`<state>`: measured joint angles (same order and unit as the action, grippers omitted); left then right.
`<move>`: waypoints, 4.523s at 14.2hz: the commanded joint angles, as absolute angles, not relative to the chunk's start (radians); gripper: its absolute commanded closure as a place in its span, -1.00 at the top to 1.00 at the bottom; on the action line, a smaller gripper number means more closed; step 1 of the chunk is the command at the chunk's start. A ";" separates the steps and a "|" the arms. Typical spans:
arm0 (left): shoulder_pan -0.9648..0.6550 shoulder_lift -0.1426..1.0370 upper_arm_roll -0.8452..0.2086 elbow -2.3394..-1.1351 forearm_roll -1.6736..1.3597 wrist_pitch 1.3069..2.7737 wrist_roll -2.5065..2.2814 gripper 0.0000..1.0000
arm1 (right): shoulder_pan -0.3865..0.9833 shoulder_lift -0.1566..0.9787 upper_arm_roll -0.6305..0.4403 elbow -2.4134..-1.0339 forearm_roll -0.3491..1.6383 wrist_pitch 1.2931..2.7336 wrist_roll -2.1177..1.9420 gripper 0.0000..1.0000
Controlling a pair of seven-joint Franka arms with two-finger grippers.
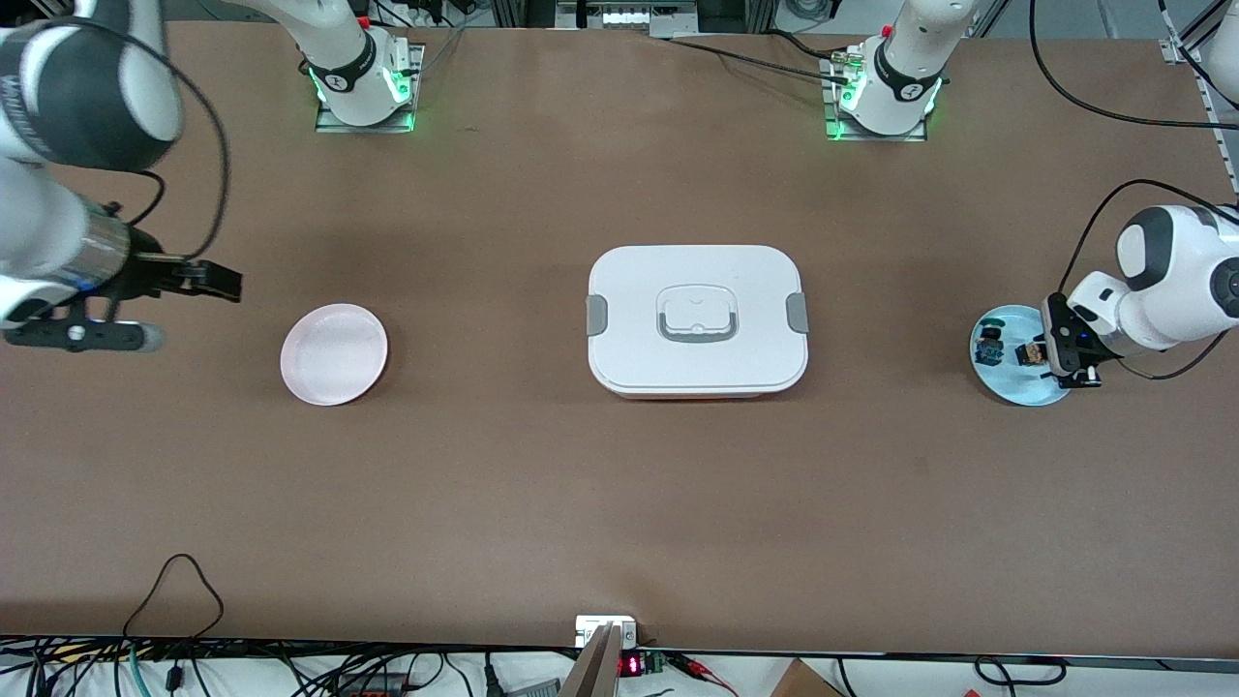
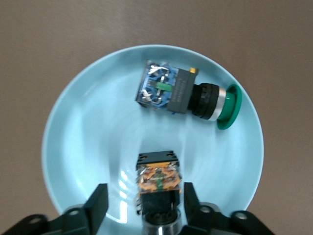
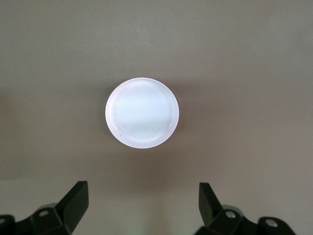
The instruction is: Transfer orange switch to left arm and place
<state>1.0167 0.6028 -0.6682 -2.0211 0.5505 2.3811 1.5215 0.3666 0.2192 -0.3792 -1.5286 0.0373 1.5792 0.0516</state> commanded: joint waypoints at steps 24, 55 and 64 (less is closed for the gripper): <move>0.672 0.520 -0.973 -1.189 0.287 1.163 0.335 1.00 | 0.020 0.029 -0.041 -1.689 0.020 1.658 -0.003 1.00; -0.097 -0.020 0.072 -1.717 0.018 1.646 0.052 1.00 | 0.115 0.014 -0.110 -1.617 0.003 1.566 -0.006 1.00; -0.098 -0.014 0.074 -1.704 0.018 1.635 0.052 1.00 | 0.115 0.015 -0.109 -1.615 0.002 1.566 -0.006 1.00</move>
<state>-0.0890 -0.0178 0.0645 -1.7266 0.0329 1.6624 0.0603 0.1112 0.0172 -0.1095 -1.6318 0.0133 1.5866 0.0016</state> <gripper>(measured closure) 0.000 0.000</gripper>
